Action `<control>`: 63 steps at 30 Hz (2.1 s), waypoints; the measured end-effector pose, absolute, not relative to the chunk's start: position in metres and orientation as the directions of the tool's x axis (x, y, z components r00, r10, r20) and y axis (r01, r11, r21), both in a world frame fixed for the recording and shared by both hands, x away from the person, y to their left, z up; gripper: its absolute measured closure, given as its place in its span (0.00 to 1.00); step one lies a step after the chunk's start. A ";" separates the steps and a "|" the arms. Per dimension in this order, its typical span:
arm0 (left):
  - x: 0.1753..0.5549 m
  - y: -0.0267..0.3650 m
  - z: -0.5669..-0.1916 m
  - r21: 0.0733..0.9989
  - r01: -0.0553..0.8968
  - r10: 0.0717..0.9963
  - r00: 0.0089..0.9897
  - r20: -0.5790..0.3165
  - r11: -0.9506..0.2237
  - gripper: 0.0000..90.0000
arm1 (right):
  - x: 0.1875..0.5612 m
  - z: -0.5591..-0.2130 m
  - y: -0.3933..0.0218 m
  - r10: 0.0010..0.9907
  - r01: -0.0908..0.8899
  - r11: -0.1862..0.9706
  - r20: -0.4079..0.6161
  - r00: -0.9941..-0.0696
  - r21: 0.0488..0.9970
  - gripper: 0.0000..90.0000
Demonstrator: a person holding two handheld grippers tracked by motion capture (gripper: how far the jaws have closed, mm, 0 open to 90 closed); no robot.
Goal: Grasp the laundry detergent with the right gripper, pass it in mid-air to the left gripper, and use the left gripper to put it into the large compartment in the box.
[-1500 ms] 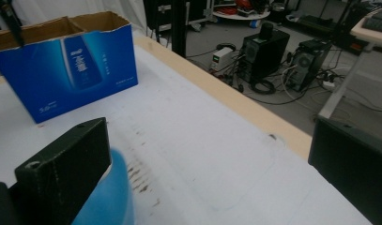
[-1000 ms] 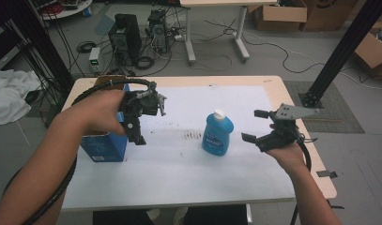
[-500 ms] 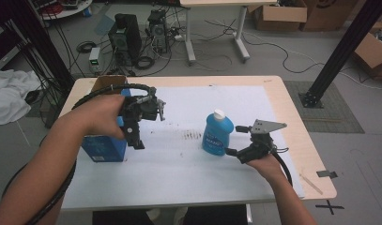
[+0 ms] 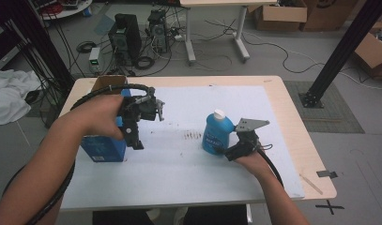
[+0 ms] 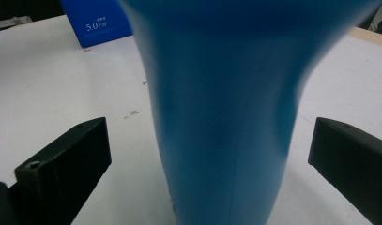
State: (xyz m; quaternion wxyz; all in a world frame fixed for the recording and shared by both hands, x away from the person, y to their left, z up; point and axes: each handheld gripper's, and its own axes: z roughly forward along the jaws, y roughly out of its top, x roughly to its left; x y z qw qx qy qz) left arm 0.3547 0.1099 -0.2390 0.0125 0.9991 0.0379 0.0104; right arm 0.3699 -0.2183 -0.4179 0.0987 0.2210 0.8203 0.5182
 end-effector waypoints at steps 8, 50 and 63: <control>0.353 0.114 -0.241 0.029 0.087 0.088 0.996 0.018 -0.996 0.00 | 0.376 -0.423 -0.212 0.472 0.267 0.366 0.069 -0.879 0.892 0.00; 0.354 0.113 -0.242 0.033 0.080 0.081 0.997 0.021 -0.996 0.00 | 0.375 -0.428 -0.213 0.489 0.244 0.323 0.060 -0.870 0.914 0.30; 0.355 0.110 -0.241 0.027 0.078 0.079 0.997 0.021 -0.997 0.00 | 0.374 -0.428 -0.214 0.466 0.230 0.316 0.061 -0.883 0.921 0.40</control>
